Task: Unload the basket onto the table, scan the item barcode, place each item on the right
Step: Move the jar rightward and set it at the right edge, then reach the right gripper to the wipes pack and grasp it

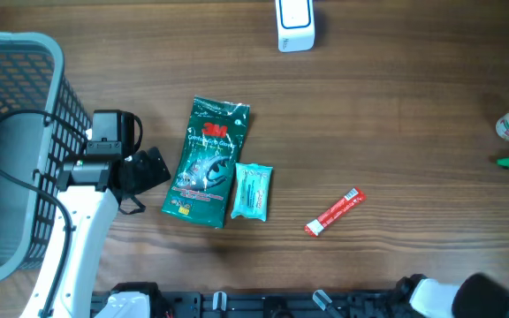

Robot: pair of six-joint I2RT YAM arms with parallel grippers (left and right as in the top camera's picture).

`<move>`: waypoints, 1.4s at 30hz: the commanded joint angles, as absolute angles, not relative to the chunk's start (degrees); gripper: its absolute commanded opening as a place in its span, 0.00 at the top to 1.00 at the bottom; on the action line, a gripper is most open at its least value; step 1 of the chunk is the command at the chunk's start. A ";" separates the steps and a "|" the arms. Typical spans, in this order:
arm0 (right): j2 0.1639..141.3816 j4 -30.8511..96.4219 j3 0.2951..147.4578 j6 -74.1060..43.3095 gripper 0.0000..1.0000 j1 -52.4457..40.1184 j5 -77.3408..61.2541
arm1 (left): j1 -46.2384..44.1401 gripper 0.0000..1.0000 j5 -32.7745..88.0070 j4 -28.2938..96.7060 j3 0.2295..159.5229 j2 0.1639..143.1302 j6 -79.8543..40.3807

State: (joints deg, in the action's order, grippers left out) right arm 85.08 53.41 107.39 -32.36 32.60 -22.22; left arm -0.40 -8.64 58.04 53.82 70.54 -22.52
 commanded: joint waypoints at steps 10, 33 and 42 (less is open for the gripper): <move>91.15 63.86 82.26 -19.73 0.00 -15.66 -30.06 | -0.10 0.00 -8.56 58.04 53.45 70.08 -21.41; 113.25 36.14 71.09 -53.12 0.25 -52.34 5.21 | -0.10 0.00 -8.56 58.04 53.45 70.08 -21.39; 113.27 43.70 71.09 -52.53 0.49 -52.05 6.61 | -0.10 0.00 -8.56 58.04 53.45 70.08 -21.41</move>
State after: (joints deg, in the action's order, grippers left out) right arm 110.63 41.17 71.55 -52.53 -52.36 5.13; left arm -0.40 -8.67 58.04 53.82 70.54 -22.52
